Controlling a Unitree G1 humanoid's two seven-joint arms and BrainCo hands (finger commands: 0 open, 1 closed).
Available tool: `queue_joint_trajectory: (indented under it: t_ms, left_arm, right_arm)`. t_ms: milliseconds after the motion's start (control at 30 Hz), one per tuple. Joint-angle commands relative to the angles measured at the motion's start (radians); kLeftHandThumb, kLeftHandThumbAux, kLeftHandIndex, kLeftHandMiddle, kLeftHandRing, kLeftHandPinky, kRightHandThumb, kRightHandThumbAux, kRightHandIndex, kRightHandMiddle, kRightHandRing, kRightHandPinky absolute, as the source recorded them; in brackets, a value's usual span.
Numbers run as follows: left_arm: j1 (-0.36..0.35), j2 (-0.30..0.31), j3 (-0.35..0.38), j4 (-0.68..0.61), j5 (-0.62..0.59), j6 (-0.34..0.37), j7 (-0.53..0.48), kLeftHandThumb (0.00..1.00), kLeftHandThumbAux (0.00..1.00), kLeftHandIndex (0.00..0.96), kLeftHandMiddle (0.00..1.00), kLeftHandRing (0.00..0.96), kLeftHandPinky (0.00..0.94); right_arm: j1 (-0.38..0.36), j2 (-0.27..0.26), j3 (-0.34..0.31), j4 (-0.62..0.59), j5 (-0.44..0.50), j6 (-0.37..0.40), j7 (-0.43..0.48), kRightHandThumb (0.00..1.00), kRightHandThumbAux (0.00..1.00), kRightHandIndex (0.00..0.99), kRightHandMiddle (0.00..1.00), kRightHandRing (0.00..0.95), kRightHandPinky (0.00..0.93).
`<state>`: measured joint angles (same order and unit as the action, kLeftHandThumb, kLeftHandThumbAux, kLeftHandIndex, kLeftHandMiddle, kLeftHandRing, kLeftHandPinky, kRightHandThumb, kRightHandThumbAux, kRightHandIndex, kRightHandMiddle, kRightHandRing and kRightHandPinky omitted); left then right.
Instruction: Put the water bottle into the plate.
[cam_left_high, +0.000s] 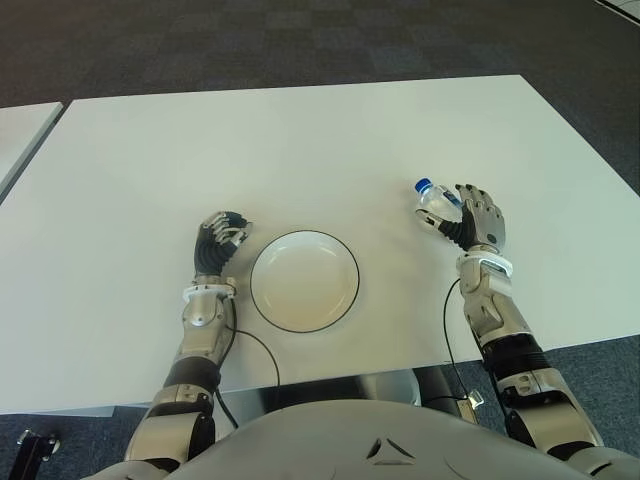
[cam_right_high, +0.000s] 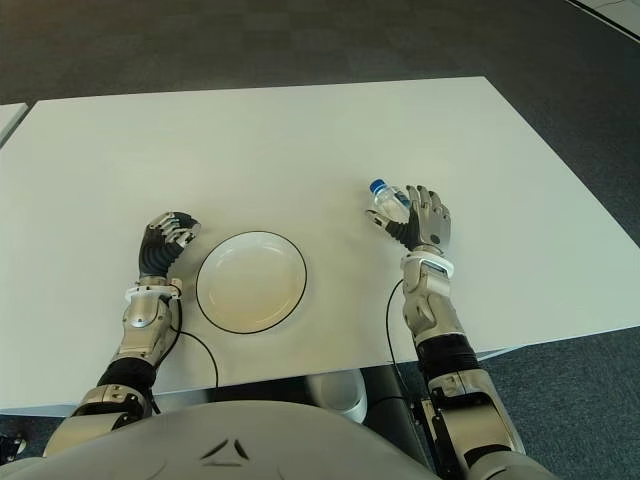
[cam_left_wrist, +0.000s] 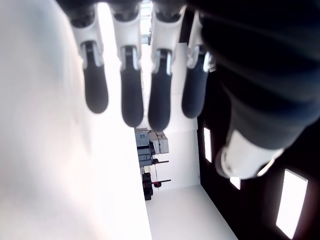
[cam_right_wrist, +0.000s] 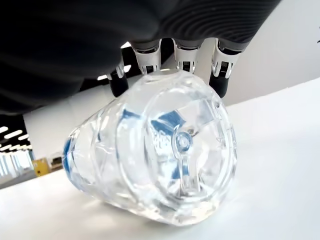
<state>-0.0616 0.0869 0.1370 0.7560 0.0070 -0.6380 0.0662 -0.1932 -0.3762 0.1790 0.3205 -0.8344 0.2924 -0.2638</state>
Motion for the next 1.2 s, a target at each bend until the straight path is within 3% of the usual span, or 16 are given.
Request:
queue_joint_trajectory:
  t_ms: [33, 233, 467, 767, 1033, 1200]
  left_arm:
    - [0.064, -0.032, -0.013, 0.064, -0.005, 0.047, -0.014, 0.7, 0.719, 0.428, 0.454, 0.434, 0.424]
    - [0.061, -0.03, -0.011, 0.072, -0.005, 0.047, -0.014, 0.701, 0.718, 0.428, 0.449, 0.428, 0.418]
    - [0.061, -0.035, -0.012, 0.072, -0.001, 0.047, -0.003, 0.702, 0.718, 0.428, 0.454, 0.435, 0.432]
    - [0.063, -0.038, -0.011, 0.063, 0.0, 0.061, 0.002, 0.702, 0.718, 0.429, 0.455, 0.435, 0.426]
    - [0.064, -0.038, -0.01, 0.068, -0.005, 0.046, -0.009, 0.7, 0.718, 0.429, 0.457, 0.439, 0.435]
    - [0.067, -0.035, -0.011, 0.065, -0.008, 0.042, -0.02, 0.7, 0.718, 0.429, 0.46, 0.442, 0.436]
  right_arm:
    - [-0.042, -0.007, 0.018, 0.052, 0.013, 0.019, 0.029, 0.501, 0.209, 0.0, 0.0, 0.0, 0.0]
    - [-0.086, 0.0, 0.023, 0.119, 0.03, 0.044, 0.04, 0.473, 0.241, 0.0, 0.0, 0.0, 0.0]
    - [-0.14, 0.02, 0.036, 0.187, 0.039, 0.116, 0.071, 0.477, 0.309, 0.0, 0.0, 0.011, 0.142]
    - [-0.21, 0.037, 0.081, 0.289, 0.036, 0.191, 0.108, 0.522, 0.415, 0.069, 0.127, 0.154, 0.247]
    - [-0.334, 0.056, 0.112, 0.542, 0.06, 0.158, 0.054, 0.566, 0.447, 0.179, 0.21, 0.226, 0.314]
    - [-0.373, 0.064, 0.119, 0.626, 0.084, 0.144, 0.023, 0.592, 0.444, 0.24, 0.228, 0.223, 0.275]
